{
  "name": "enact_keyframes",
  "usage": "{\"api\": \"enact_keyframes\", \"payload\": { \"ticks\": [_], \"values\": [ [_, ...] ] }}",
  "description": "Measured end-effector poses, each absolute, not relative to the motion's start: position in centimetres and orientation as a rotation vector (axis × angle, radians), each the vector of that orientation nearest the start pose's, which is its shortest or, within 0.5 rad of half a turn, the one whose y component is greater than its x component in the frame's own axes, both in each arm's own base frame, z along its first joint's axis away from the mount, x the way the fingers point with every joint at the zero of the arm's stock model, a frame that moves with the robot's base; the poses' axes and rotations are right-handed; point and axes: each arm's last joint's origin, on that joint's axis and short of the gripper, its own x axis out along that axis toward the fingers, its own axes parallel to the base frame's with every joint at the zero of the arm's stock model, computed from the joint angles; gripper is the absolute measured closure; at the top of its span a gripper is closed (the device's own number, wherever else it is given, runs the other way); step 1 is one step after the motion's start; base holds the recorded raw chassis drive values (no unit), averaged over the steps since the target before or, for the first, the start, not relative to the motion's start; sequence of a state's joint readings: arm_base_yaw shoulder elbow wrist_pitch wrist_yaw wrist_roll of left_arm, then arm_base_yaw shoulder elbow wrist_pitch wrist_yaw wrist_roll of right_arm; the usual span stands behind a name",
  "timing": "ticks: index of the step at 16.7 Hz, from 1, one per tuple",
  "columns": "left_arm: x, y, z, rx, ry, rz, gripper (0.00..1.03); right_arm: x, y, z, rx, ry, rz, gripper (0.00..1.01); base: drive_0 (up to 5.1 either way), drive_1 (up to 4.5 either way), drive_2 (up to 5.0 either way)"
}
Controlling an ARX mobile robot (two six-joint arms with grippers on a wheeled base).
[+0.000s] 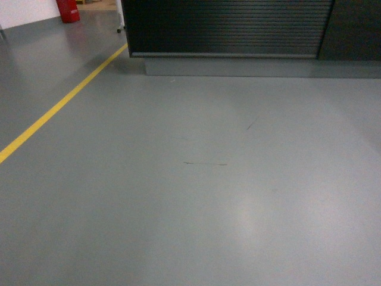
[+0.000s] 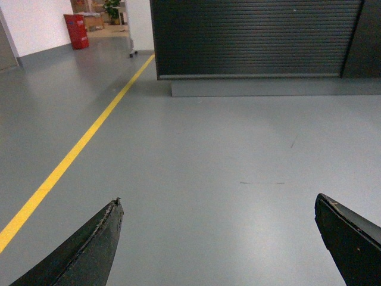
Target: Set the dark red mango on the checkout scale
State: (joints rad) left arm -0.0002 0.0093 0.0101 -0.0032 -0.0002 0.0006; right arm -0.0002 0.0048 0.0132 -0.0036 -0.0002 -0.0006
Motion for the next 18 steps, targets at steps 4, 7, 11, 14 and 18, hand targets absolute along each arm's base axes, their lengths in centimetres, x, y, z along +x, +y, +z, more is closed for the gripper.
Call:
{"api": "enact_keyframes", "payload": {
  "ticks": [4,7,11,14,18],
  "values": [
    [9.77,0.00,16.59,0.001,0.002,0.000,0.05,9.72,0.00,16.72,-0.001,-0.004,0.000,0.03,0.0,0.00,0.0],
    [9.77,0.00,16.58,0.001,0.003,0.000,0.05,9.72,0.00,16.72,-0.001,-0.004,0.000,0.03,0.0,0.00,0.0],
    [9.77,0.00,16.59,0.001,0.002,0.000,0.05,9.72,0.00,16.72,-0.001,-0.004,0.000,0.03,0.0,0.00,0.0],
    [9.77,0.00,16.59,0.001,0.002,0.000,0.05,9.72,0.00,16.72,-0.001,-0.004,0.000,0.03,0.0,0.00,0.0],
    [9.77,0.00,16.59,0.001,0.002,0.000,0.05,9.72,0.00,16.72,-0.001,-0.004,0.000,0.03,0.0,0.00,0.0]
  ]
}}
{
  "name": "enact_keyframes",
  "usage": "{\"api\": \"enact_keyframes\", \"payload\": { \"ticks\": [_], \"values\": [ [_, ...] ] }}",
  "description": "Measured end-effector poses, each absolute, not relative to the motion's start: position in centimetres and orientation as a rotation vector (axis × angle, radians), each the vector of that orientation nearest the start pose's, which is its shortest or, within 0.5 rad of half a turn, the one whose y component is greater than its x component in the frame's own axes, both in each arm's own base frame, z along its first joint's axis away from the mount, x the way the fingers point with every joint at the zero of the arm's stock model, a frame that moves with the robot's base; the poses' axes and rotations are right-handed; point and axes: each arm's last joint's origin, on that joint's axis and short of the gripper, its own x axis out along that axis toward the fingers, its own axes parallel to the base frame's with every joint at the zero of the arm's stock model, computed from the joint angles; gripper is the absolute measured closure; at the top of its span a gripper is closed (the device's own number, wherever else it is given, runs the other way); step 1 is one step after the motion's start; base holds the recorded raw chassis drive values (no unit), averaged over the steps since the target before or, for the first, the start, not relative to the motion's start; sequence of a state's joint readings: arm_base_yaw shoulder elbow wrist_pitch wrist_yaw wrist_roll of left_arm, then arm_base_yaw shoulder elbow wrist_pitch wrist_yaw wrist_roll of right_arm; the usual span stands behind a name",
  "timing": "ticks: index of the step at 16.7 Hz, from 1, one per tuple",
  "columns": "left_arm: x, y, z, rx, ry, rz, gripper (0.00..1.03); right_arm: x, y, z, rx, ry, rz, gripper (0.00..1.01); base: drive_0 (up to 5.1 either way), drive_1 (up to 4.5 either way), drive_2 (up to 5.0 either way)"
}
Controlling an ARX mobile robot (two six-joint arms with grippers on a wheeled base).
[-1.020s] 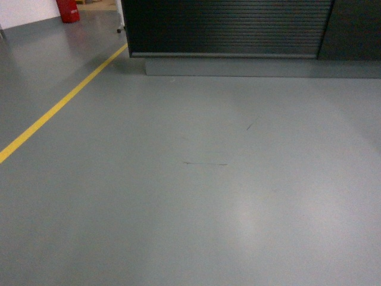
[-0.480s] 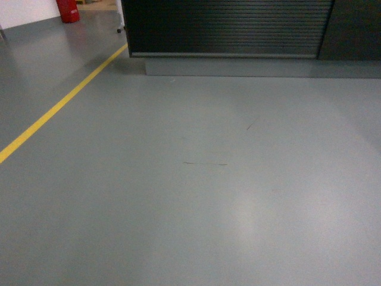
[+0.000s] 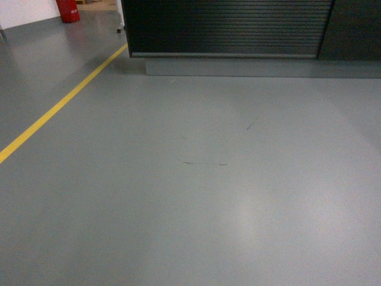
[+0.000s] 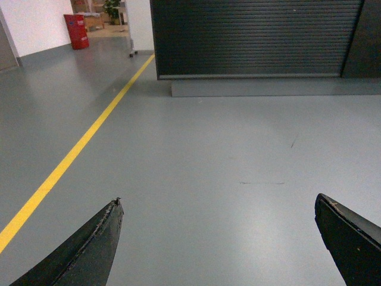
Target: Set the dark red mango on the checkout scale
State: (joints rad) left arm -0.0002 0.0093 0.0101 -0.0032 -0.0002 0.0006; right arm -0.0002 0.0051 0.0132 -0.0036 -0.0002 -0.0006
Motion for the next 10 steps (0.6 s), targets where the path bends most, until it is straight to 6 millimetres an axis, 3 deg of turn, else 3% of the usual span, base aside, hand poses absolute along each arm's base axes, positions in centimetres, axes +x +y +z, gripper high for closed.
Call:
{"api": "enact_keyframes", "payload": {
  "ticks": [10],
  "values": [
    [9.77,0.00,16.59,0.001,0.002,0.000,0.05,9.72,0.00,16.72,-0.001,-0.004,0.000,0.03,0.0,0.00,0.0]
  ]
}}
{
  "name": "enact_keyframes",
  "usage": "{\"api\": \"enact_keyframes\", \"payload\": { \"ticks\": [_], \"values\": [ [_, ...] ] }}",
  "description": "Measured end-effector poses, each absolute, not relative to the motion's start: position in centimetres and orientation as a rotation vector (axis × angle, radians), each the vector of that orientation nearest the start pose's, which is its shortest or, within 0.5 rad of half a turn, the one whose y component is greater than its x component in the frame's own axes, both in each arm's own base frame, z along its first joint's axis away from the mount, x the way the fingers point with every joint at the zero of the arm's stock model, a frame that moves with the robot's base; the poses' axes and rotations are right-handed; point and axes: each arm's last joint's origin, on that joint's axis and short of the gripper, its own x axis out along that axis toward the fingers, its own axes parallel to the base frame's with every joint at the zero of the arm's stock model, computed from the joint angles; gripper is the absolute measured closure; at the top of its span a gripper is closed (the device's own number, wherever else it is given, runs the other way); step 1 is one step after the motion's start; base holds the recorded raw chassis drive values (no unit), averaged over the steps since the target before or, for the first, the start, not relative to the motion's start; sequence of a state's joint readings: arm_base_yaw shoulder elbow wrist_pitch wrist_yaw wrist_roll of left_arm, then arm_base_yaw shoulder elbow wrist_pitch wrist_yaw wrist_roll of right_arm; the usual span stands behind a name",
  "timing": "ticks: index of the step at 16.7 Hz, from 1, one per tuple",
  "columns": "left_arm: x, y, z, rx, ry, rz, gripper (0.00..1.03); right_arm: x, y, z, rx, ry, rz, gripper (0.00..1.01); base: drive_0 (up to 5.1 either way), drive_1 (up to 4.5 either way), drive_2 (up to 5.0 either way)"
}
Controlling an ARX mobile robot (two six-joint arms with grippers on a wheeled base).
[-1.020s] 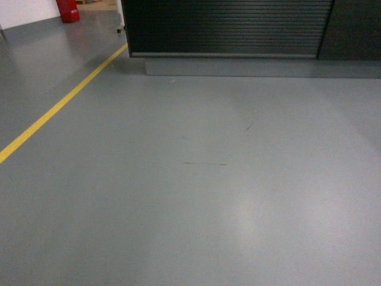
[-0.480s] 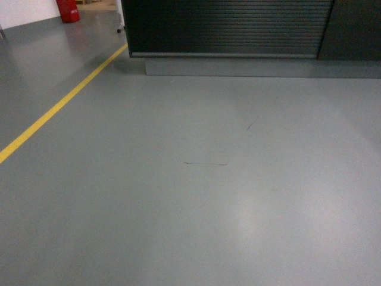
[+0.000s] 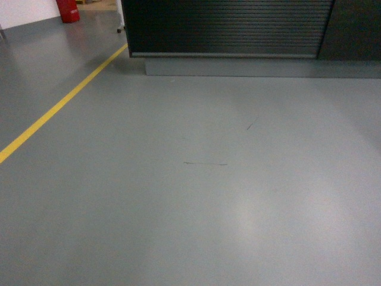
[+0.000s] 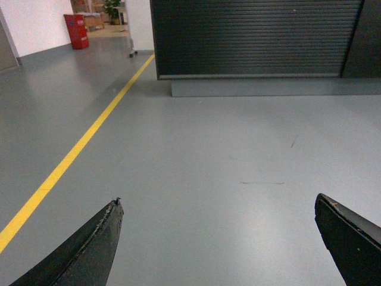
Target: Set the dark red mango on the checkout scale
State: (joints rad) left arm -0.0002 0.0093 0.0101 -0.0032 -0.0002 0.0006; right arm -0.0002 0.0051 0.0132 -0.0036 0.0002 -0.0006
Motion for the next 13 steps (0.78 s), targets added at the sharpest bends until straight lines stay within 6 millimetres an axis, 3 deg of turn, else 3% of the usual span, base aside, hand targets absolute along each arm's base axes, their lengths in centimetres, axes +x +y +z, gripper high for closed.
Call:
{"api": "enact_keyframes", "payload": {
  "ticks": [13],
  "values": [
    [9.77,0.00,16.58,0.001,0.003,0.000,0.05,9.72,0.00,16.72,-0.001,-0.004,0.000,0.03,0.0,0.00,0.0]
  ]
}}
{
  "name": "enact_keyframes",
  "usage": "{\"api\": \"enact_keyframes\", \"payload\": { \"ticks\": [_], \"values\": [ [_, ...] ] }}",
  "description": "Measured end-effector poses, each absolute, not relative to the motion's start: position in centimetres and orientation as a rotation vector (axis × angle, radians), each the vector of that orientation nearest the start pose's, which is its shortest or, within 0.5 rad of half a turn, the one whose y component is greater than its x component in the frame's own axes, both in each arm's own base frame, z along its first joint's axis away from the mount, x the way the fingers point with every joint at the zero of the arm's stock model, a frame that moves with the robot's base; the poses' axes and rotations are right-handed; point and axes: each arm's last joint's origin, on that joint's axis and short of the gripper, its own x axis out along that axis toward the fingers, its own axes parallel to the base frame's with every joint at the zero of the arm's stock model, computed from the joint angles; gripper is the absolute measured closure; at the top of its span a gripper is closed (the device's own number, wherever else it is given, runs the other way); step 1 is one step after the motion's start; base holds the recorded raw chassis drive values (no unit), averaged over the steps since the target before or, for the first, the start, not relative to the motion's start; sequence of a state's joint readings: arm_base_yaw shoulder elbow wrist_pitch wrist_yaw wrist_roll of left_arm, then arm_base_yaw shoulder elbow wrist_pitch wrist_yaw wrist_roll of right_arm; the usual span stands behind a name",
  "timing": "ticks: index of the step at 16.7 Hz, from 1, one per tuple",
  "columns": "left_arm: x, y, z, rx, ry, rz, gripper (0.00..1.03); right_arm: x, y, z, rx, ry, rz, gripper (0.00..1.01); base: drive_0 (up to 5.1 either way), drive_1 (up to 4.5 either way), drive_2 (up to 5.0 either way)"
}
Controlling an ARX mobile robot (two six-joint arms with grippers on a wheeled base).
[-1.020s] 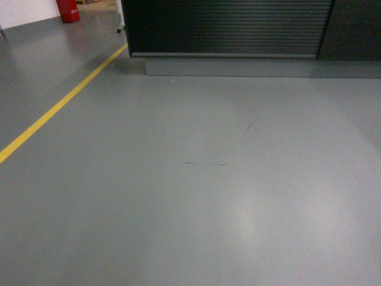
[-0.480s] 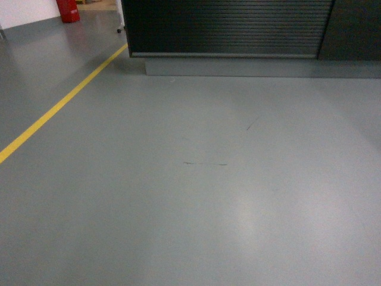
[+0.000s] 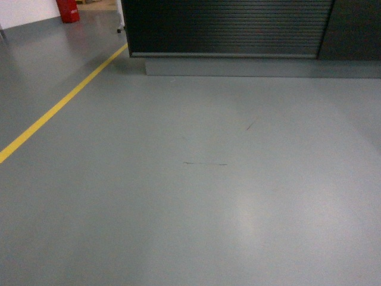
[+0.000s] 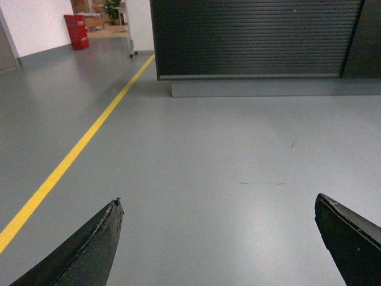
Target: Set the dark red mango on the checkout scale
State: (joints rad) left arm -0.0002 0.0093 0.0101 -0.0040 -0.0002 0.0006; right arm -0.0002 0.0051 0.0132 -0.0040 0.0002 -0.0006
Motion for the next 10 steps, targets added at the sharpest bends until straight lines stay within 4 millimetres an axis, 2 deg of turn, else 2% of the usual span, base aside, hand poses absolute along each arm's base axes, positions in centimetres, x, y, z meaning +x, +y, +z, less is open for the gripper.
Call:
{"api": "enact_keyframes", "payload": {
  "ticks": [10],
  "values": [
    [9.77,0.00,16.58,0.001,0.002,0.000,0.05,9.72,0.00,16.73,-0.001,-0.005,-0.001,0.03,-0.1,4.08,-4.2]
  ]
}}
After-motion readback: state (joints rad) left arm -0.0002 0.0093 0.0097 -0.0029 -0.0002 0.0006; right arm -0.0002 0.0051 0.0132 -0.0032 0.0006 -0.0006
